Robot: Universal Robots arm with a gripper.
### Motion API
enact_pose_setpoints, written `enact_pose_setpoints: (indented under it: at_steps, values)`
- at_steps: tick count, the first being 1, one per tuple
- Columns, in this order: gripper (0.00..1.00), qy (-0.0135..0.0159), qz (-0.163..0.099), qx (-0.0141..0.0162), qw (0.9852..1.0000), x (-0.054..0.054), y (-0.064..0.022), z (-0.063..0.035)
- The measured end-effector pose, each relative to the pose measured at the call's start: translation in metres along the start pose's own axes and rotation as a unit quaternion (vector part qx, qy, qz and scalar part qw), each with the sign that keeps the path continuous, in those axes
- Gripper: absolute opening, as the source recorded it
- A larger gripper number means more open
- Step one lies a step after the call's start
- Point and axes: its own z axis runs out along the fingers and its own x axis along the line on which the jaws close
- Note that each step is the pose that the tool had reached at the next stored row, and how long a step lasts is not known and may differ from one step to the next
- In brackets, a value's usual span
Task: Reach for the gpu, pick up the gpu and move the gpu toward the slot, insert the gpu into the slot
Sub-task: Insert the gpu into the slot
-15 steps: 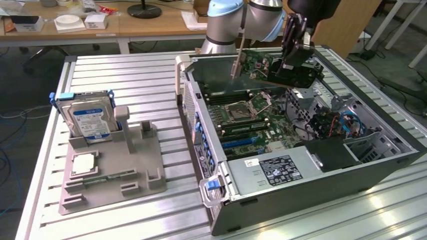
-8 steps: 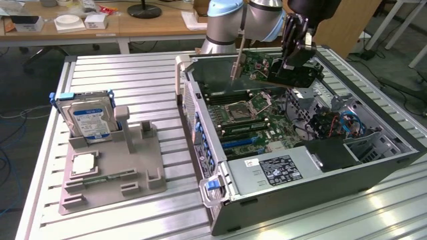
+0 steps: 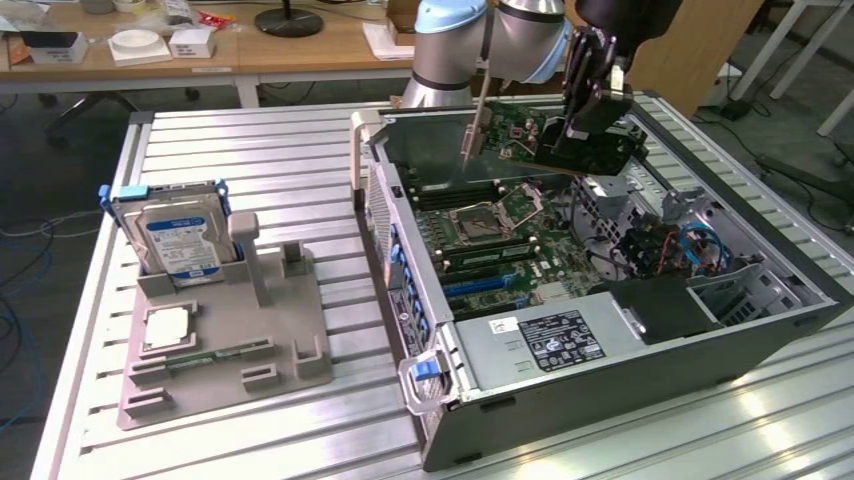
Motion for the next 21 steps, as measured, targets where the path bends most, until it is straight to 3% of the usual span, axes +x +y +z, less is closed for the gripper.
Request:
enact_pose_setpoints:
  at_steps: [9,21]
  values:
    - [0.27,0.0001,-0.002,0.0,1.0,0.0,0.0,0.0]
    - [0.27,0.001,-0.046,-0.0014,0.9989,0.0003,-0.0001,0.0001]
